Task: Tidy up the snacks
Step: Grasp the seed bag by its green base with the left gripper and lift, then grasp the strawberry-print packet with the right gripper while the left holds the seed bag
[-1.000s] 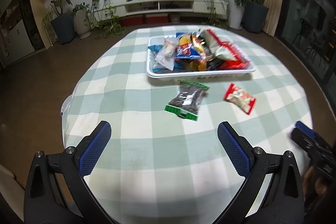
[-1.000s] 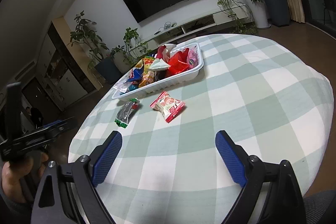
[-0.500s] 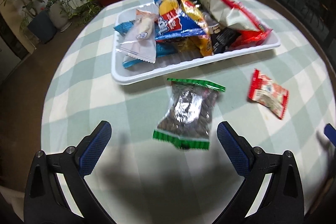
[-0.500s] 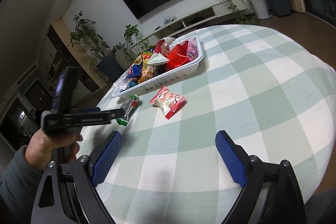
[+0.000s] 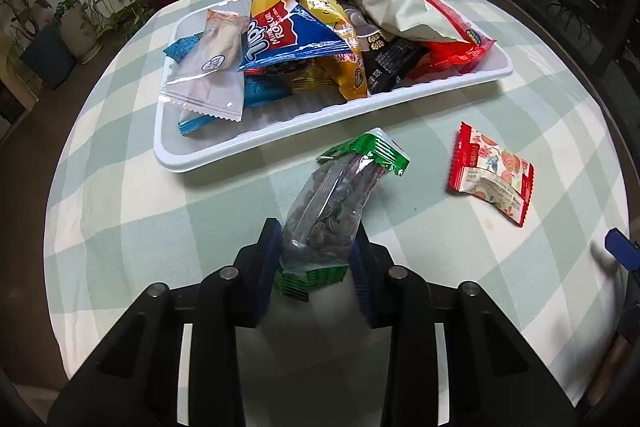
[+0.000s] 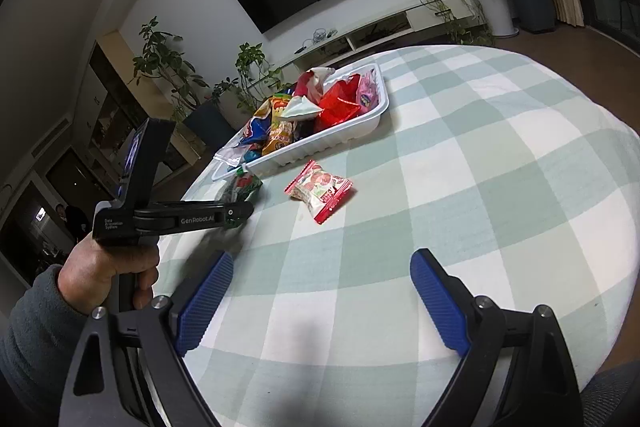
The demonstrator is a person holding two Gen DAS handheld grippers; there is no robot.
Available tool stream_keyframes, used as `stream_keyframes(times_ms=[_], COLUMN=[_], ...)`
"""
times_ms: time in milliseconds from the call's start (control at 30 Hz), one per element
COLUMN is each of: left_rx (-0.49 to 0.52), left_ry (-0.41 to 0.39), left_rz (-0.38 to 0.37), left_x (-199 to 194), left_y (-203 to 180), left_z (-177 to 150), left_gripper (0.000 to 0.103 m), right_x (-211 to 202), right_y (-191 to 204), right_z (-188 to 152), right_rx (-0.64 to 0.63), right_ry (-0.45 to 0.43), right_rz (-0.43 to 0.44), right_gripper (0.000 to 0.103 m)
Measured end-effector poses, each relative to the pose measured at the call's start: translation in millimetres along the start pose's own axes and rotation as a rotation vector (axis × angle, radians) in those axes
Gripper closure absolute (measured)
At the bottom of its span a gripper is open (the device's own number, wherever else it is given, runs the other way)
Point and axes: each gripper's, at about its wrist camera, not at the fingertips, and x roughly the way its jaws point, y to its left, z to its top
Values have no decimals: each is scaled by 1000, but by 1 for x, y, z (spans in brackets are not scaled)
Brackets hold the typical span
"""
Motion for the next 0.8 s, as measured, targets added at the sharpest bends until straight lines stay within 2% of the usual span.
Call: stream_keyframes(times_ms=[167,333,400,600,800], left_rx=[-37,-97,-123,-184,-202], left_ry=[-16,-45,-55,-95,-122], left_rz=[-45,-108,-137,-204,-212], left_x=[-5,-22,-27,-51,-76], left_y=[10,21,25,28,20], left_z=[-9,-42,-57,-102,-137], left_gripper=[75,75,75,75,75], right_x=[0,1,19,80,135], right_y=[6,25,33,42,42], right_z=[3,24,36,61,65], right_rx=[-31,-152,-228,-384,-462], right_ry=[11,42,119,246,378], right_rz=[-23,-72,-110,-184,-215], right_gripper=[11,10,8,10,26])
